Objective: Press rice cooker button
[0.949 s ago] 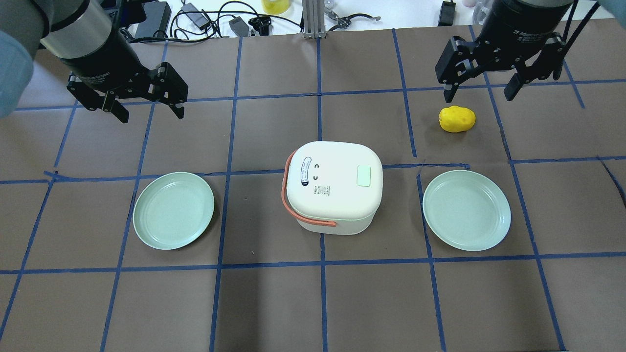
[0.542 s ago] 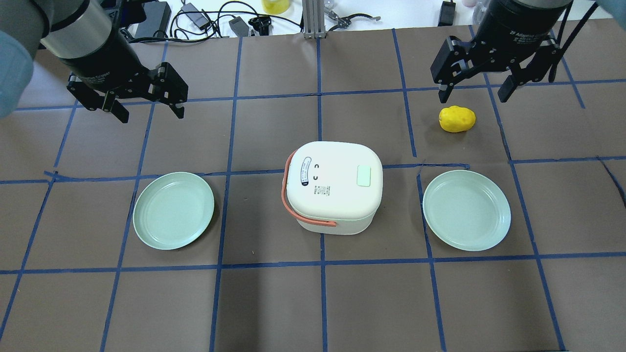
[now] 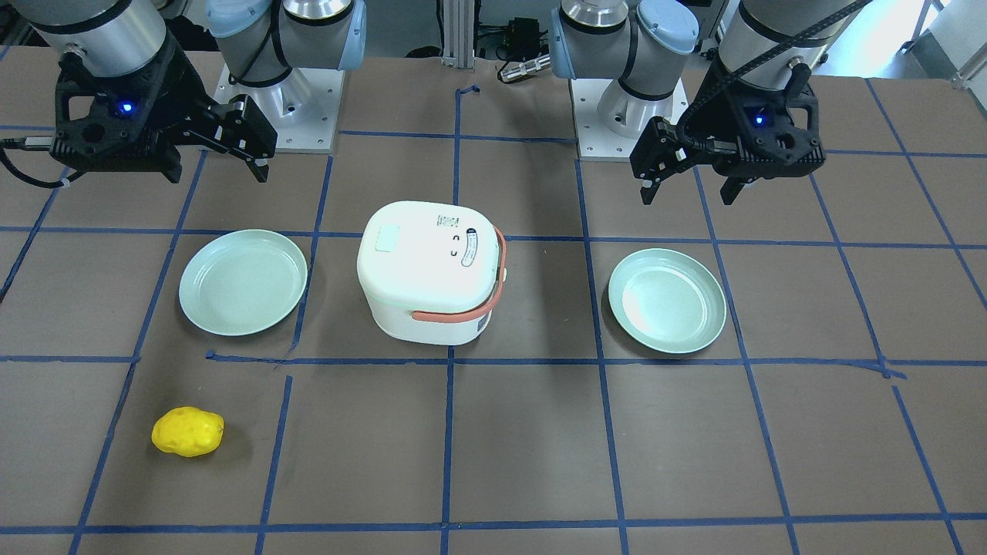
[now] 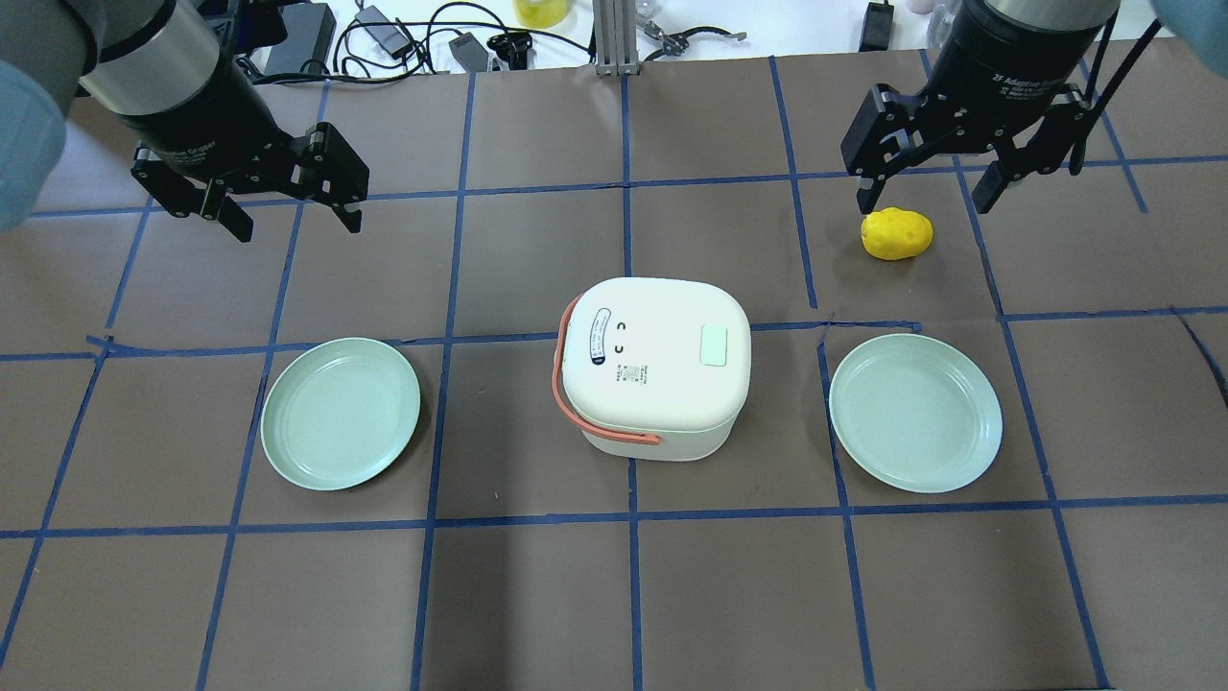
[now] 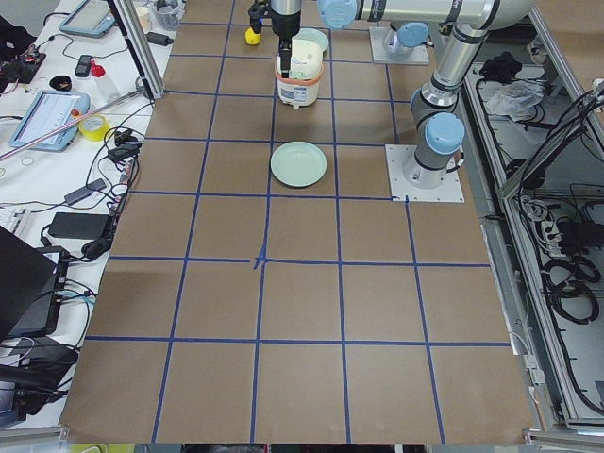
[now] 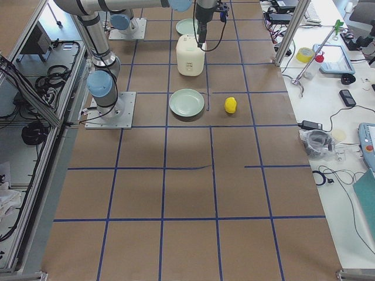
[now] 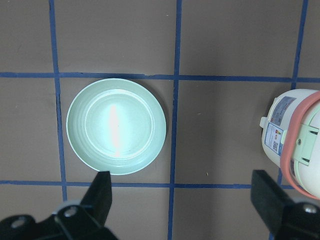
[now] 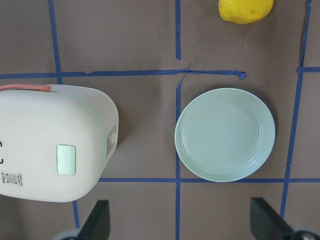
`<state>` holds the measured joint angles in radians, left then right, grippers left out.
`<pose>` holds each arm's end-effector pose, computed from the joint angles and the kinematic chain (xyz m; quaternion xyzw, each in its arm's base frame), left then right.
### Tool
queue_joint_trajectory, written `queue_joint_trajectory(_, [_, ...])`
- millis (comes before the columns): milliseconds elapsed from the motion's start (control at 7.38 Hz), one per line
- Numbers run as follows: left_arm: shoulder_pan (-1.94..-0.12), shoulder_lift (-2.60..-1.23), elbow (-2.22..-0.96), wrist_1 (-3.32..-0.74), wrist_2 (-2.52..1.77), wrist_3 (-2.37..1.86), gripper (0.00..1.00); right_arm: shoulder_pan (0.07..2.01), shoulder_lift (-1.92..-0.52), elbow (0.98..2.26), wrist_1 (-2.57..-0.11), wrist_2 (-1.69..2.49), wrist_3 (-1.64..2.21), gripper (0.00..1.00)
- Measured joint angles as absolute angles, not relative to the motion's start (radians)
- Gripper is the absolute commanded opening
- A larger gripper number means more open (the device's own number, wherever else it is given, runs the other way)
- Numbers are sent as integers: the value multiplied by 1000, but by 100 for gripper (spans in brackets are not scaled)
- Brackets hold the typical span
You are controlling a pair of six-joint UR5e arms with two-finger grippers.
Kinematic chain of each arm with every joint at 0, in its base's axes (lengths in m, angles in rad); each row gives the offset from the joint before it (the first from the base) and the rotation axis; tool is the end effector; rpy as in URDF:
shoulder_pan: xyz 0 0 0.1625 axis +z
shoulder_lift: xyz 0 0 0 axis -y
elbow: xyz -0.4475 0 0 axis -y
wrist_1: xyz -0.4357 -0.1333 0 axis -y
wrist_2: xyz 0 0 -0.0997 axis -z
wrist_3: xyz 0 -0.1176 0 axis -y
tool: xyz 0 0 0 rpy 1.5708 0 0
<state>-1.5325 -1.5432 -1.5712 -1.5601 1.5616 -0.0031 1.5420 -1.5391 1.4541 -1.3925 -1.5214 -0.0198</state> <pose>-0.1141 -0.5320 0.5079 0.0206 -0.9996 0.0190 0.0043 0.1236 -0.5404 0.5205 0.0056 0.9986 0.0460 0.0258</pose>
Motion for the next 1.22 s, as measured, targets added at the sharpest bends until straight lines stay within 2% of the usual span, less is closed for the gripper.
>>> queue_joint_trajectory(271, [-1532, -1543, -1571, -1560, 1562, -3, 100, 1542, -1537, 1455, -1393, -1522, -18, 100])
queue_joint_trajectory(407, [-1532, -1543, -1571, -1560, 1562, -3, 100, 1543, -1536, 1459, -1397, -1515, -10, 73])
queue_joint_trajectory(542, [-1532, -1543, -1571, -1560, 1562, -3, 100, 1546, -1535, 1465, -1401, -1503, 11, 28])
queue_joint_trajectory(678, [-1532, -1543, -1571, -1560, 1562, -4, 100, 1555, -1534, 1475, -1404, -1486, 52, 3])
queue_joint_trajectory(814, [-1532, -1543, -1571, -1560, 1562, -3, 100, 1568, -1531, 1483, -1405, -1468, 93, 0])
queue_joint_trajectory(1220, [-1532, -1543, -1571, -1560, 1562, -3, 100, 1617, -1502, 1508, -1439, -1421, 160, 0])
